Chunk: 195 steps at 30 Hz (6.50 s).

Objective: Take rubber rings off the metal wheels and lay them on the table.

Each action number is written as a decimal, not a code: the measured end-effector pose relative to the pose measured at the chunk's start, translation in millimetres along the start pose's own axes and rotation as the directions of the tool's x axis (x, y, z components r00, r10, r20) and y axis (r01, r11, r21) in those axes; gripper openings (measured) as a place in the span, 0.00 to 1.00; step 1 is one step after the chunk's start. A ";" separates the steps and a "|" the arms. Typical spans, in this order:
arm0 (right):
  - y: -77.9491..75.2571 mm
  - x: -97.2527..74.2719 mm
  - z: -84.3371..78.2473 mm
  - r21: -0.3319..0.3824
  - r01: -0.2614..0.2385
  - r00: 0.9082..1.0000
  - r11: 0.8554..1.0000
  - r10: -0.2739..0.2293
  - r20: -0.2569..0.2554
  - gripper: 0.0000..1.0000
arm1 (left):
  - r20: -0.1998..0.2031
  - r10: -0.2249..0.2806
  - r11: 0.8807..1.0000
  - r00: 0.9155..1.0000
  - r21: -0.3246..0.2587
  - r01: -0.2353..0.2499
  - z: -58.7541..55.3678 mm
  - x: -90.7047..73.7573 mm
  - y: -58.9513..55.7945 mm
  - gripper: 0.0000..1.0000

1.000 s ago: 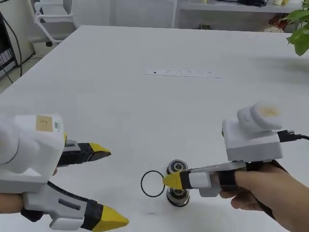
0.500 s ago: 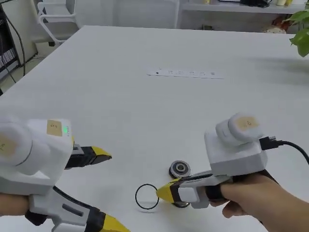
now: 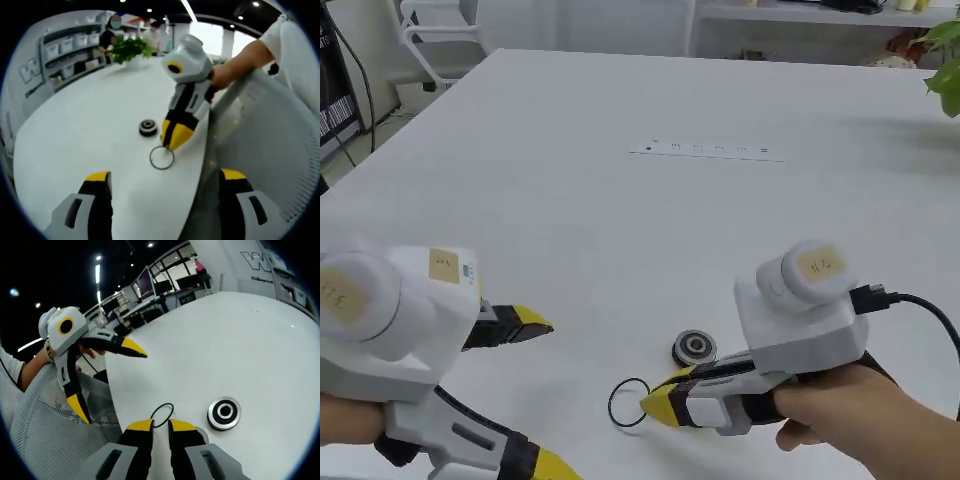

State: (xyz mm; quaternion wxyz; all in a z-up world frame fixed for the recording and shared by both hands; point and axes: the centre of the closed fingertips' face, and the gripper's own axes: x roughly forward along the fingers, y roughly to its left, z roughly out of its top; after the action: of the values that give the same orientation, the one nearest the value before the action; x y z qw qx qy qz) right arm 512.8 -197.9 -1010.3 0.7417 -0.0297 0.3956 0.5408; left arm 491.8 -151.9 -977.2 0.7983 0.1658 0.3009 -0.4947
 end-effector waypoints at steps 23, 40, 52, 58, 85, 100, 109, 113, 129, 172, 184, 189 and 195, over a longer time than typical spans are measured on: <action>-4.1 -18.1 14.7 -0.094 0.010 0.999 0.996 -0.006 0.042 0.18 | 0.058 0.006 1.000 0.998 -0.012 -0.005 12.5 -3.5 1.4 0.89; -27.0 -45.1 20.9 -0.035 0.044 0.992 0.998 -0.040 0.116 0.19 | 0.162 -0.033 0.999 0.986 -0.005 0.035 50.4 -0.2 0.7 0.86; -49.6 -55.5 5.7 0.043 0.083 0.991 0.996 -0.087 0.102 0.18 | 0.296 -0.113 0.991 0.948 0.103 0.086 119.5 3.9 -9.6 0.80; -46.3 -56.1 1.5 0.035 0.068 0.993 0.997 -0.071 0.091 0.19 | 0.264 -0.104 0.984 0.959 0.165 0.061 127.4 25.6 -1.0 0.75; -35.0 -41.8 -30.2 -0.145 0.000 0.999 0.989 -0.006 -0.040 0.26 | 0.128 -0.115 0.976 0.985 0.198 0.088 61.3 91.5 -11.2 0.37; -36.9 -34.2 -36.5 -0.282 0.017 0.996 0.959 -0.041 -0.081 0.20 | 0.095 -0.111 0.982 0.989 0.164 0.094 49.5 100.0 -13.5 0.21; -36.2 -32.9 -36.5 -0.326 0.013 0.996 0.945 -0.042 -0.084 0.16 | 0.088 -0.111 0.988 0.990 0.115 0.100 46.2 101.7 -11.5 0.15; -36.6 -33.2 -36.4 -0.347 0.014 0.995 0.938 -0.047 -0.087 0.15 | 0.092 -0.111 0.988 0.990 0.117 0.100 45.9 103.4 -10.2 0.15; -42.3 -35.2 -36.0 -0.315 0.043 0.993 0.948 -0.077 -0.095 0.01 | 0.108 -0.108 0.992 0.988 0.075 0.101 45.1 102.7 -10.3 0.14; -42.3 -42.6 -17.3 0.187 0.040 0.999 0.982 -0.041 0.002 0.00 | 0.093 -0.088 0.986 0.992 0.149 0.073 43.7 99.8 -10.1 0.13; -34.7 -39.7 -12.6 0.175 0.026 1.000 0.984 -0.028 0.011 0.00 | 0.100 -0.089 0.986 0.991 0.148 0.074 43.9 100.0 -9.3 0.13; -30.3 -37.6 -10.2 0.146 0.010 1.000 0.989 -0.013 0.018 0.00 | 0.101 -0.091 0.986 0.991 0.148 0.075 44.3 100.3 -9.9 0.13; -30.2 -36.6 -10.6 0.093 0.019 1.000 0.995 -0.020 0.005 0.00 | 0.104 -0.092 0.986 0.990 0.148 0.076 46.1 103.0 -12.7 0.13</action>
State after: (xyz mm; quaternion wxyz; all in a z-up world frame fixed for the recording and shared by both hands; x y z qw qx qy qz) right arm 528.1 -243.9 -1006.6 0.7488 0.0027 0.4179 0.5145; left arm 529.0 -254.7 -1008.0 0.7781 0.1823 0.2267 -0.5567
